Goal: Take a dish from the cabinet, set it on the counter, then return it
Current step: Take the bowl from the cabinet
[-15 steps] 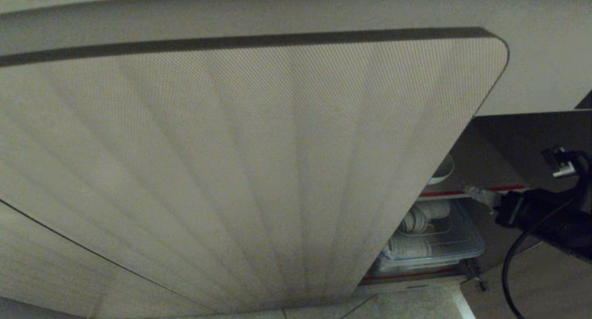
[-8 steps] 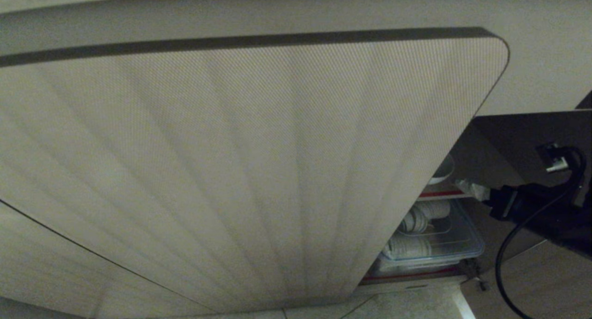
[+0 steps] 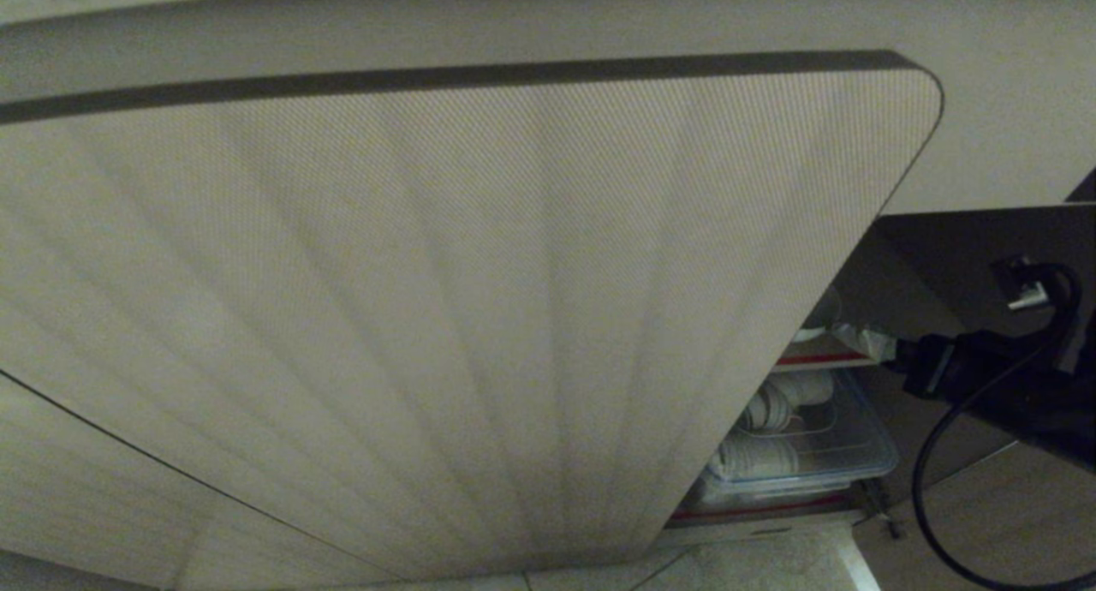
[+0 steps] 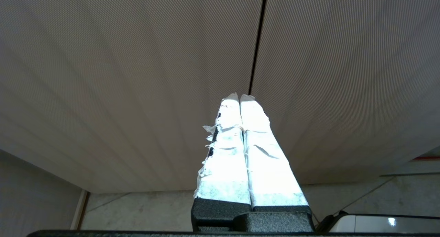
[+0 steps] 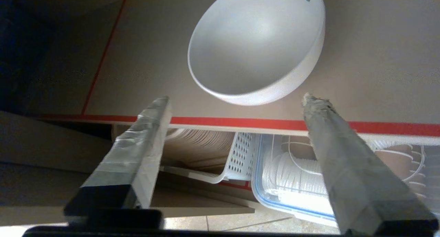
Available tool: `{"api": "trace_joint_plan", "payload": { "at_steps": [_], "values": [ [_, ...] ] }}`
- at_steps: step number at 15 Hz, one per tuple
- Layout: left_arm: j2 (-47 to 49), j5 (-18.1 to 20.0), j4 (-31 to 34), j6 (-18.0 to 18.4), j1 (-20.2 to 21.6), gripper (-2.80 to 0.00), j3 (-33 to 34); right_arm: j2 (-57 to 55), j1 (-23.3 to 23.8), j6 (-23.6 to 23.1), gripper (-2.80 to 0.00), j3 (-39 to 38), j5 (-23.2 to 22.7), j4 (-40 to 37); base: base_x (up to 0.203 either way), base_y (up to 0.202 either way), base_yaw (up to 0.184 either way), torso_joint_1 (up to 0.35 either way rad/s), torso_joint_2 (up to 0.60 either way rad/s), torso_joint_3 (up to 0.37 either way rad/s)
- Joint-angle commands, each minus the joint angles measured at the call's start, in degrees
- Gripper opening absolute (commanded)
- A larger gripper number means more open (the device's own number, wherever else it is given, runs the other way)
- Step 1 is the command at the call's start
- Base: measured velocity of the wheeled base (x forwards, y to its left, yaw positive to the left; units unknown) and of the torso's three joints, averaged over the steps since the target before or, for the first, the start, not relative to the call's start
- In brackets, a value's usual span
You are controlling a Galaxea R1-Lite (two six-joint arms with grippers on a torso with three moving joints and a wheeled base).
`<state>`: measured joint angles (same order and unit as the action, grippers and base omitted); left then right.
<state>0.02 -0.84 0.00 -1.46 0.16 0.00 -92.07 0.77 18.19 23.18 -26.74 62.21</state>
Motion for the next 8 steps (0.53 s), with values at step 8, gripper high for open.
{"api": "trace_joint_plan", "payload": {
  "at_steps": [8],
  "values": [
    [0.0, 0.0, 0.0, 0.0, 0.0, -2.8, 0.0, -4.7, -0.2, -0.2, 0.0, 2.0, 0.3, 3.4, 0.0, 0.0, 0.0, 0.0, 0.0, 0.0]
  ]
}}
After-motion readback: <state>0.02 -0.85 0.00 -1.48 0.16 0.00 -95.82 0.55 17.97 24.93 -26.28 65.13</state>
